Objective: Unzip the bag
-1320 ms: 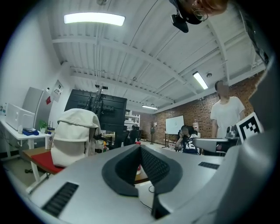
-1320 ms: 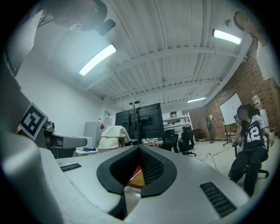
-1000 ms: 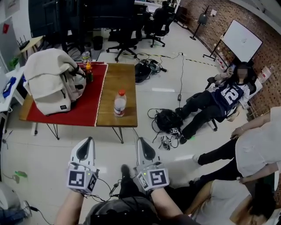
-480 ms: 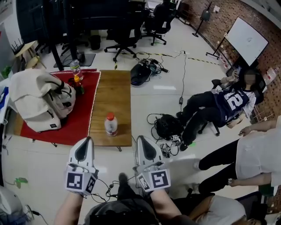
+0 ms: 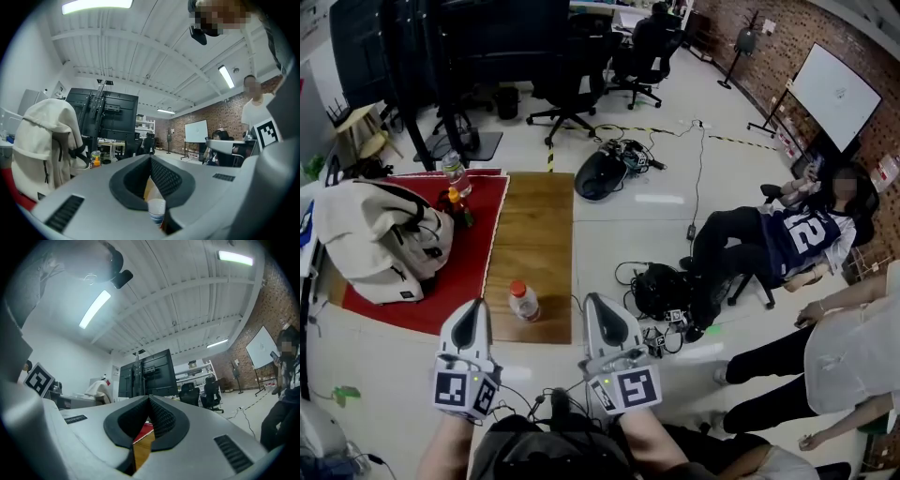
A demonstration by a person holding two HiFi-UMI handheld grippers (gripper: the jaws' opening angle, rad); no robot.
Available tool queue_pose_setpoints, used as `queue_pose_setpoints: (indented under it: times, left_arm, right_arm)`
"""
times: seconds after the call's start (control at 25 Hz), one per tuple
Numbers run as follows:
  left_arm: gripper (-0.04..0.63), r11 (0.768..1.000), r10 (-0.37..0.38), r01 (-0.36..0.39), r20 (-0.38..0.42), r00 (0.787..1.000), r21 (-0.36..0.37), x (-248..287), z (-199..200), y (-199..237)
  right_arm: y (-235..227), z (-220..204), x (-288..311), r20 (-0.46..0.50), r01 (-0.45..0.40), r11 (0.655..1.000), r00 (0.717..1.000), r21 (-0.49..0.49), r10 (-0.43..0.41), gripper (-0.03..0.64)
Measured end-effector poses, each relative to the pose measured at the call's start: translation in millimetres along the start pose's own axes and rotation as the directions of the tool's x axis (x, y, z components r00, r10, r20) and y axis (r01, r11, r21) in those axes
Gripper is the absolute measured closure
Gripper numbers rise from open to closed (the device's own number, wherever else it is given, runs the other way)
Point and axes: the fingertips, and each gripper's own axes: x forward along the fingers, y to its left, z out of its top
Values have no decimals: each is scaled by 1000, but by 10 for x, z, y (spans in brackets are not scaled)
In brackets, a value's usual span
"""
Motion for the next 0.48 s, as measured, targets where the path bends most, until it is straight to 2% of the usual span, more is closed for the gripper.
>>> queue_pose_setpoints:
  times: [0.2, 0.48]
  left_arm:
    - [569, 1000, 5, -5, -27, 1000, 16, 206, -44, -68]
    - [569, 1000, 11, -10, -39, 999, 28, 394, -143, -128]
  right_arm:
    - [-179, 7, 78, 1, -12, 1000, 1000, 13, 12, 601]
    - [-375, -16, 30, 4, 22, 999, 1000, 33, -22, 601]
